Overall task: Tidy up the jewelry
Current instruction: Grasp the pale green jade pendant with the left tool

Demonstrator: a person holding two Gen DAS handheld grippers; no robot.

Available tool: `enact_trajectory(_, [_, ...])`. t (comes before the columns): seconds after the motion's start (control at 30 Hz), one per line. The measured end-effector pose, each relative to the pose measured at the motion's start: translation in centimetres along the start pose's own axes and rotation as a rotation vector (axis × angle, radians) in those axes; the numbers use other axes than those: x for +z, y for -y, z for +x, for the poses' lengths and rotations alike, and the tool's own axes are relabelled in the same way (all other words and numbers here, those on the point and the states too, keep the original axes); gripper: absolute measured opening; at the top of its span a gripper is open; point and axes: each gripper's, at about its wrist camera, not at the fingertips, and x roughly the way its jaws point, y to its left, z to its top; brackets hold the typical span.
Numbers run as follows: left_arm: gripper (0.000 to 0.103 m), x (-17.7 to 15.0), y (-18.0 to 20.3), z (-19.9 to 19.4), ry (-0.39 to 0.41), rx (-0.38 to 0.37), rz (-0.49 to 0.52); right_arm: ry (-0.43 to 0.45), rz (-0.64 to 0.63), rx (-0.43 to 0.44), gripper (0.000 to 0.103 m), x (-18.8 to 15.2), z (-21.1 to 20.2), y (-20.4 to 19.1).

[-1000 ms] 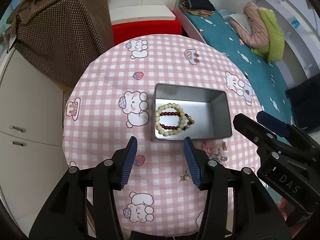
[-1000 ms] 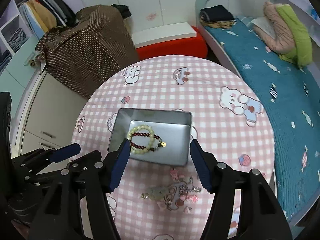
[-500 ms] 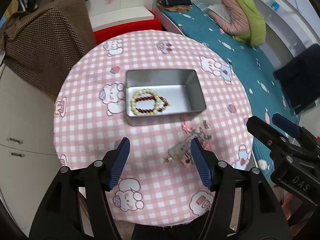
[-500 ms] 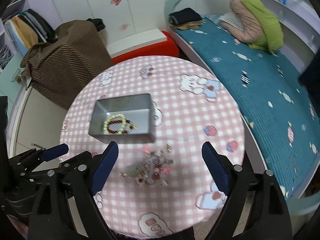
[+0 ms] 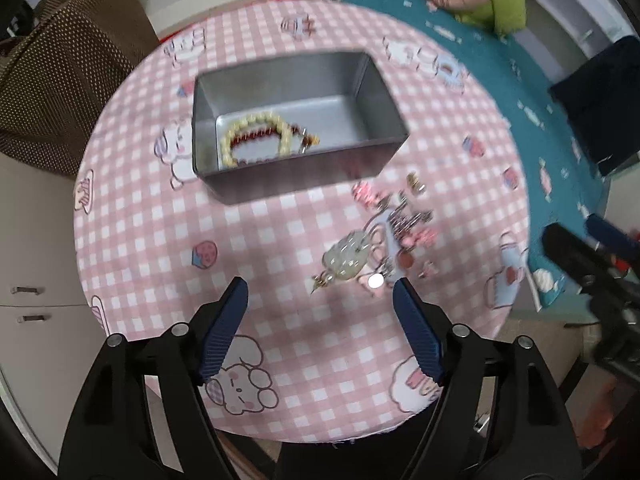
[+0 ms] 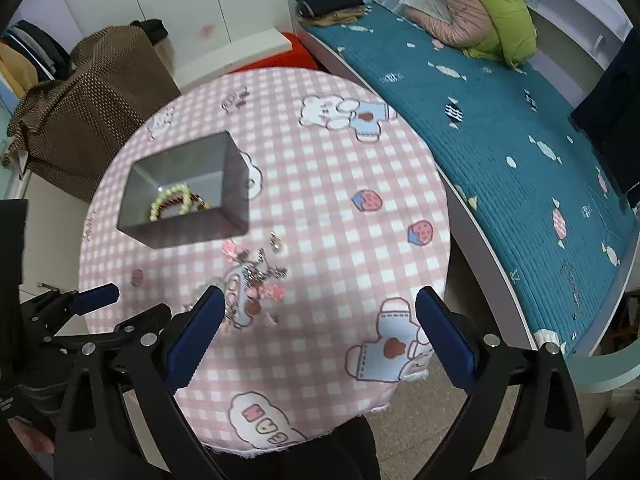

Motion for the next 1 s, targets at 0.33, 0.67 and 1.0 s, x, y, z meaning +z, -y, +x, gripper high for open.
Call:
enact_trajectory(0.33, [0.075, 0.1, -0.3, 4.4, -0.058, 0.029, 0.092, -0.095, 0.02, -0.009, 0.093, -1.1, 3.0, 1.1])
enact_trajectory(0.67, [0.067, 1.1, 1.3, 7.1, -0.038, 0.056, 0.193, -0.157, 0.054, 0.005, 0.093, -1.3, 5.2, 2.0])
enact_trajectory(1.0, [0.033, 2.1, 2.8, 8.0, -0.028, 0.047, 0.223, -0.175, 0.071, 0.01, 0.093, -1.1, 6.0, 2.6])
